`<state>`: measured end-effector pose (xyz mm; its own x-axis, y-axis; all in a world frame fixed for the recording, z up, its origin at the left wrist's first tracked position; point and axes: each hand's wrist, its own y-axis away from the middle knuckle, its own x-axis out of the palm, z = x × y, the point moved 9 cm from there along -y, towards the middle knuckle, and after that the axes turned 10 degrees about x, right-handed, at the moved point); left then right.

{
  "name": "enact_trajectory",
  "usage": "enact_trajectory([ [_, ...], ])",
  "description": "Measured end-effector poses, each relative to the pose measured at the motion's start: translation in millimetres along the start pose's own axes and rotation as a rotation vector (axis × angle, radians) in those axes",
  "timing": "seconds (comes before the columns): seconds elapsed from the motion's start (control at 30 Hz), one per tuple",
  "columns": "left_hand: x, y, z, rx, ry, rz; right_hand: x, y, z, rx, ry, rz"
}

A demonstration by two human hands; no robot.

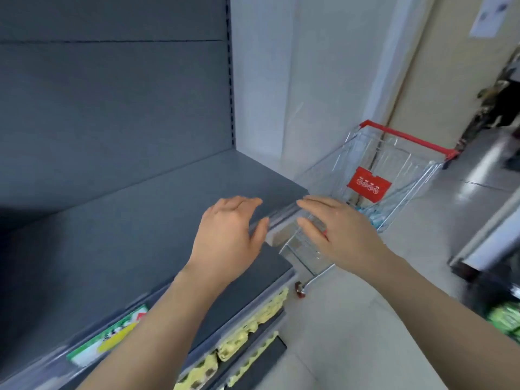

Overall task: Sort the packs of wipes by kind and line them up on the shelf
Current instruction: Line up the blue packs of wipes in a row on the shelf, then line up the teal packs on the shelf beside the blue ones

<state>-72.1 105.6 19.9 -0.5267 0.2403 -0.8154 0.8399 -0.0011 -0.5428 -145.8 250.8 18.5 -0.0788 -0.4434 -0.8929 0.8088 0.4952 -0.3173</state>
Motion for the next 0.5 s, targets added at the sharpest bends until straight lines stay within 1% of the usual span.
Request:
enact_trajectory([
  [0.13, 76, -75, -61, 0.041, 0.091, 0.006, -22, -27, -112, 0.065, 0.044, 0.011],
  [0.27, 154, -143, -101, 0.038, 0.125, 0.063, -29, -65, -213, 0.145, 0.062, 0.047],
  [0.37, 212, -188, -116, 0.048, 0.125, 0.096, -22, -99, -283, 0.198, 0.068, 0.079],
  [0.5, 291, -252, -117, 0.019, 0.149, 0.165, -5, -154, -366, 0.237, 0.075, 0.108],
])
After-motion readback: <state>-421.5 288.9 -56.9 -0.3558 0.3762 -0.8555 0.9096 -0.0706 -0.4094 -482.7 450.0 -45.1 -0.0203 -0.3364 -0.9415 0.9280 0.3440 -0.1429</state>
